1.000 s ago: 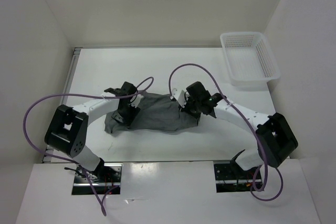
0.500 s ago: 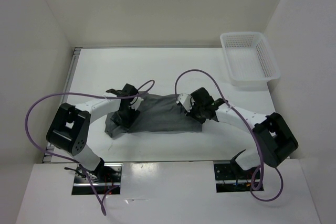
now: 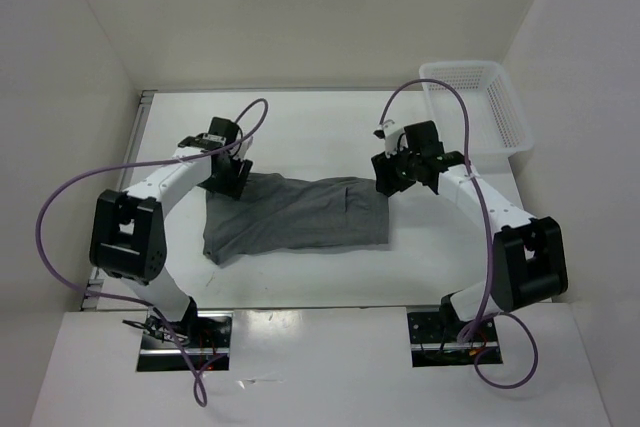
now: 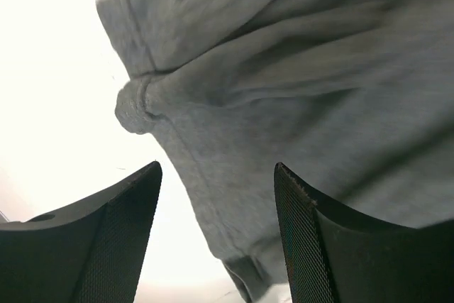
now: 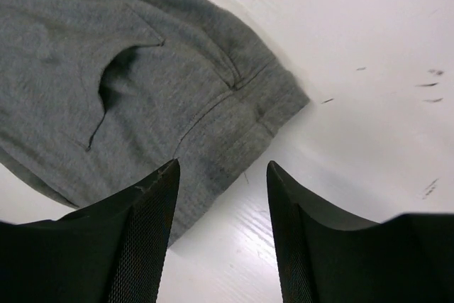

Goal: Fold and stack the shorts
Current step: Fold the shorts

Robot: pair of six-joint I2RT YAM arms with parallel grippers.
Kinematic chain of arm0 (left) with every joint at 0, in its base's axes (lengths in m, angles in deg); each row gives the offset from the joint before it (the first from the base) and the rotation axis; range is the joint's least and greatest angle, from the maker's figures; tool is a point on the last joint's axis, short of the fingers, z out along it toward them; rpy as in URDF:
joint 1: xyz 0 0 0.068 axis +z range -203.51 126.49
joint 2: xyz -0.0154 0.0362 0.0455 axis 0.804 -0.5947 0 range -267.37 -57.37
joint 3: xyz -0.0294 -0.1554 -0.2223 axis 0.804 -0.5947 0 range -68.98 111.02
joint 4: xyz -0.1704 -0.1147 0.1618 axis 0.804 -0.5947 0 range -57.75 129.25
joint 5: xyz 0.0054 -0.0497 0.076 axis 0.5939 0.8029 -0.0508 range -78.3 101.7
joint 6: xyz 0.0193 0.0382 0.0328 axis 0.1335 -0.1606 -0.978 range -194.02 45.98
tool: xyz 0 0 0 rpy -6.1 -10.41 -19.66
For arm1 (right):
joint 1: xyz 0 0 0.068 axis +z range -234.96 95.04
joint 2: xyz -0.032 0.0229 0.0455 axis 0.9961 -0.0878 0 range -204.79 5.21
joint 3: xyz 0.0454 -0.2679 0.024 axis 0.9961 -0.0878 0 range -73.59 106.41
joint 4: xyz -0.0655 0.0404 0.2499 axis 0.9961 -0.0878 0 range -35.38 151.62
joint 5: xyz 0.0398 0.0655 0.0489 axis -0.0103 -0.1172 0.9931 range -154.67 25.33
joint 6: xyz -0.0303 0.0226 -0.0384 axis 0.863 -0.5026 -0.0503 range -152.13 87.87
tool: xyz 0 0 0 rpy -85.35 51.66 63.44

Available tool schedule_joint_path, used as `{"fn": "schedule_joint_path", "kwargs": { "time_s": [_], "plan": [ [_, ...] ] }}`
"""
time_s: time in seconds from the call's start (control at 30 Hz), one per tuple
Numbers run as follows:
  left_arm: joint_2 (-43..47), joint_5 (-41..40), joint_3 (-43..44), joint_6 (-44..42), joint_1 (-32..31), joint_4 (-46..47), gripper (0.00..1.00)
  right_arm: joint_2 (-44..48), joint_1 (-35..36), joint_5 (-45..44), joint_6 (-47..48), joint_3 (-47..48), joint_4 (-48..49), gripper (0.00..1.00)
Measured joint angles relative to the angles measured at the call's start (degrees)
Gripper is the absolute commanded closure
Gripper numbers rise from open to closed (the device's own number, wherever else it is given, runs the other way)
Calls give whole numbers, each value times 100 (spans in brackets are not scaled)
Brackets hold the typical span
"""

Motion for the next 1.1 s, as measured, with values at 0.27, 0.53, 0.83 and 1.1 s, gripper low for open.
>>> {"fn": "schedule_joint_path", "kwargs": {
  "time_s": [0.27, 0.53, 0.83, 1.1],
  "plan": [
    [-531, -490, -249, 0, 686, 315, 28, -354, -17, -24, -236, -44, 116, 38],
    [-955, -245, -249, -7, 841, 649, 40, -647, -17, -24, -232, -144, 334, 38],
    [-1014, 162, -188, -9, 835, 780, 100, -841, -17, -13, -219, -195, 525, 100],
    [-658, 308, 717, 0, 837, 39, 100, -841, -424, -39, -166, -221, 610, 100]
  ]
}}
